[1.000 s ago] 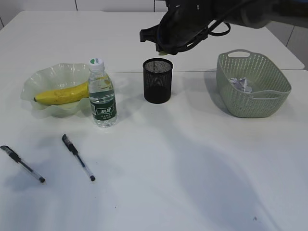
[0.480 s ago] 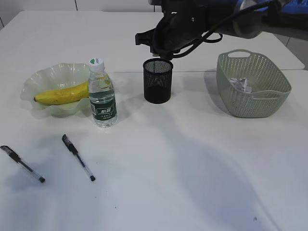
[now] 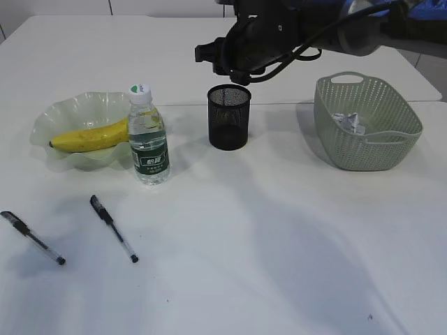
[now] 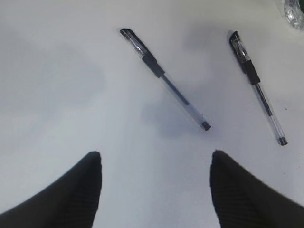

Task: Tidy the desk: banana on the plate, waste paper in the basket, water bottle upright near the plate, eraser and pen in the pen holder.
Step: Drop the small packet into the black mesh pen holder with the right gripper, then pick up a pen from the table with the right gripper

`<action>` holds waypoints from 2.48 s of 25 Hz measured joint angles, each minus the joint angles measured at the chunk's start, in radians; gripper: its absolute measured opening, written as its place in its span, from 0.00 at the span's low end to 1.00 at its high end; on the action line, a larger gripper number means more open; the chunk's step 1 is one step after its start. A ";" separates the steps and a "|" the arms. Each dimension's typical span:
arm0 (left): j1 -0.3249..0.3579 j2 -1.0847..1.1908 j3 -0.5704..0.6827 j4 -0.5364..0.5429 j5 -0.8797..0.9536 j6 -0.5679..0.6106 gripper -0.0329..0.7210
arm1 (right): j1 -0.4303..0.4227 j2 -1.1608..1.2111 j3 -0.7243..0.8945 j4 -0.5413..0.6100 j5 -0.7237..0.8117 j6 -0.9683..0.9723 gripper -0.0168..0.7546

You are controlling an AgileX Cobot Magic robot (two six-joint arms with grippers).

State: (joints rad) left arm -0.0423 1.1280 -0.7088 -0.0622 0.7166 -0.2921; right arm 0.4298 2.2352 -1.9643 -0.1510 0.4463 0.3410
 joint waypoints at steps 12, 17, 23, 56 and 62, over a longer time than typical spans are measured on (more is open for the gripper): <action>0.000 0.000 0.000 0.000 0.000 0.000 0.71 | 0.000 0.000 0.000 0.004 0.122 0.000 0.46; 0.000 0.000 0.000 0.000 0.000 0.000 0.71 | 0.000 -0.004 -0.051 0.025 0.328 0.000 0.46; 0.000 0.000 0.000 0.000 0.000 0.000 0.71 | 0.000 -0.045 -0.150 0.042 0.582 -0.003 0.46; 0.000 0.000 0.000 -0.018 -0.018 -0.035 0.71 | 0.071 -0.602 0.537 0.101 0.789 -0.217 0.46; 0.000 0.000 0.000 -0.028 -0.096 -0.187 0.71 | 0.071 -0.626 0.567 0.099 0.790 -0.227 0.46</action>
State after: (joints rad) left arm -0.0423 1.1280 -0.7088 -0.0904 0.6202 -0.4791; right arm 0.5010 1.6090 -1.3974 -0.0521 1.2360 0.1141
